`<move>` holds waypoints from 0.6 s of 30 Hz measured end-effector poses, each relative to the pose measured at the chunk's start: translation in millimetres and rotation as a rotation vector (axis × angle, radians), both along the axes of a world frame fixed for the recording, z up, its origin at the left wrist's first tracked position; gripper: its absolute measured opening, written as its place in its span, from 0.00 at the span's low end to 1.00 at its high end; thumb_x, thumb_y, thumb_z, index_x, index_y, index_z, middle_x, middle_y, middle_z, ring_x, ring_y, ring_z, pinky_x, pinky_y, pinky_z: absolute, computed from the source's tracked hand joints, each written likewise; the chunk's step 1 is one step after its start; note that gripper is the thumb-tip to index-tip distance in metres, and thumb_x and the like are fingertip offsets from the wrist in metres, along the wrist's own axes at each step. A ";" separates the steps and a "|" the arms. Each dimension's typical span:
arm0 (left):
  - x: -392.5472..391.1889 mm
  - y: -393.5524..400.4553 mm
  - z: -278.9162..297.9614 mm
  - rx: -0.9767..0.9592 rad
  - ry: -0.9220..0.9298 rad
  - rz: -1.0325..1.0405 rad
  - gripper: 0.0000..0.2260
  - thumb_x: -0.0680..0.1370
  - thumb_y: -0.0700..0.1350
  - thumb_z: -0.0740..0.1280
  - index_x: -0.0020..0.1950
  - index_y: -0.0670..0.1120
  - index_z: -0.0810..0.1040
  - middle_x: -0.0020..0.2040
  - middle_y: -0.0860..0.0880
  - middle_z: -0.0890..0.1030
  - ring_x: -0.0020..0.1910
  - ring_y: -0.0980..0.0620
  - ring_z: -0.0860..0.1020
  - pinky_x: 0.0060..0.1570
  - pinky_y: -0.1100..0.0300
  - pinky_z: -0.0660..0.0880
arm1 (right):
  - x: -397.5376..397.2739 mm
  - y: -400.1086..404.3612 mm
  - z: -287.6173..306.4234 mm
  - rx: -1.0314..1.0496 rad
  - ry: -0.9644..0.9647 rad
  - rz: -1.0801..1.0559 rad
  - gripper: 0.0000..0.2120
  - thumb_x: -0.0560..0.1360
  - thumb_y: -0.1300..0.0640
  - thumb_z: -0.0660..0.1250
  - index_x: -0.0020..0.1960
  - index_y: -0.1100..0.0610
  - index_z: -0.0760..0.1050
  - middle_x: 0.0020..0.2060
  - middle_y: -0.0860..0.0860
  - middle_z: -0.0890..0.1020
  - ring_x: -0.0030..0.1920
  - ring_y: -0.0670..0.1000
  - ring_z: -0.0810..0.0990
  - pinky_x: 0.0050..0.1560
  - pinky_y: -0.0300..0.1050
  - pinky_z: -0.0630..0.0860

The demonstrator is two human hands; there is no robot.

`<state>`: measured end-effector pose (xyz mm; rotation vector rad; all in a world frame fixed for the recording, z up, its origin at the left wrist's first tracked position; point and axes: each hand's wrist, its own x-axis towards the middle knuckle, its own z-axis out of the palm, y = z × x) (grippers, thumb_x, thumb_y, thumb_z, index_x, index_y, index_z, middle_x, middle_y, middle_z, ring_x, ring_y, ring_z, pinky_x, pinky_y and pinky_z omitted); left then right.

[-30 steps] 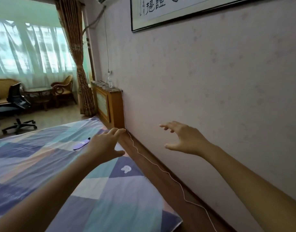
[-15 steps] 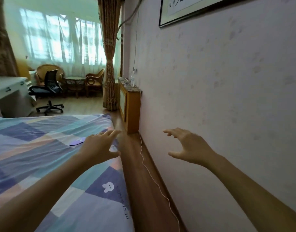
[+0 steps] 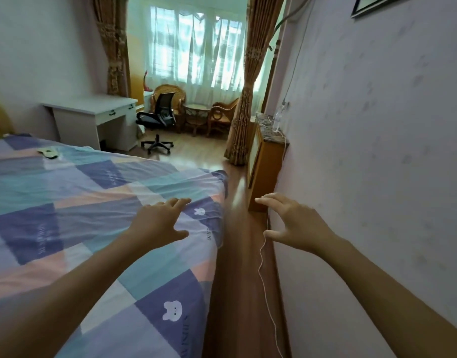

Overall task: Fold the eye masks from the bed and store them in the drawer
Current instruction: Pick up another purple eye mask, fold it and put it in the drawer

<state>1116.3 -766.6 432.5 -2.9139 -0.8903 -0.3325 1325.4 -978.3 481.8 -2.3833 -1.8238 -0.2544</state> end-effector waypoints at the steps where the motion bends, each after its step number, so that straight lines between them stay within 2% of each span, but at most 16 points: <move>1: 17.2 7.6 -1.0 -0.018 0.005 0.005 0.35 0.73 0.62 0.65 0.76 0.56 0.55 0.72 0.54 0.67 0.60 0.48 0.76 0.47 0.55 0.73 | 16.2 7.4 0.9 -0.009 -0.010 0.012 0.34 0.71 0.45 0.69 0.73 0.43 0.59 0.72 0.43 0.65 0.65 0.48 0.73 0.59 0.46 0.75; 5: 82.8 35.9 -1.4 -0.014 -0.019 0.024 0.35 0.73 0.63 0.65 0.76 0.55 0.55 0.72 0.54 0.68 0.58 0.48 0.78 0.43 0.57 0.72 | 85.7 35.5 2.7 0.003 -0.008 0.030 0.34 0.71 0.44 0.69 0.73 0.42 0.58 0.71 0.43 0.66 0.63 0.48 0.74 0.58 0.46 0.76; 10: 159.6 81.5 -15.4 -0.047 -0.029 0.104 0.34 0.74 0.62 0.64 0.76 0.55 0.55 0.71 0.53 0.69 0.56 0.47 0.79 0.41 0.58 0.69 | 176.0 106.5 -10.4 0.011 0.025 0.081 0.33 0.72 0.43 0.68 0.73 0.42 0.58 0.71 0.41 0.65 0.61 0.46 0.75 0.52 0.39 0.74; 14: 213.2 124.2 -39.9 -0.080 -0.013 0.174 0.33 0.74 0.61 0.65 0.75 0.54 0.56 0.71 0.53 0.69 0.59 0.49 0.77 0.46 0.58 0.72 | 239.7 188.0 -32.6 -0.009 0.061 0.176 0.33 0.72 0.43 0.68 0.73 0.41 0.58 0.71 0.42 0.65 0.61 0.48 0.76 0.56 0.45 0.76; 18: 257.3 180.0 -64.6 -0.130 -0.013 0.289 0.33 0.74 0.60 0.65 0.75 0.54 0.57 0.70 0.52 0.70 0.59 0.47 0.77 0.51 0.53 0.74 | 289.8 286.5 -57.0 -0.075 0.085 0.306 0.32 0.71 0.44 0.68 0.72 0.41 0.59 0.71 0.42 0.65 0.62 0.49 0.76 0.54 0.47 0.77</move>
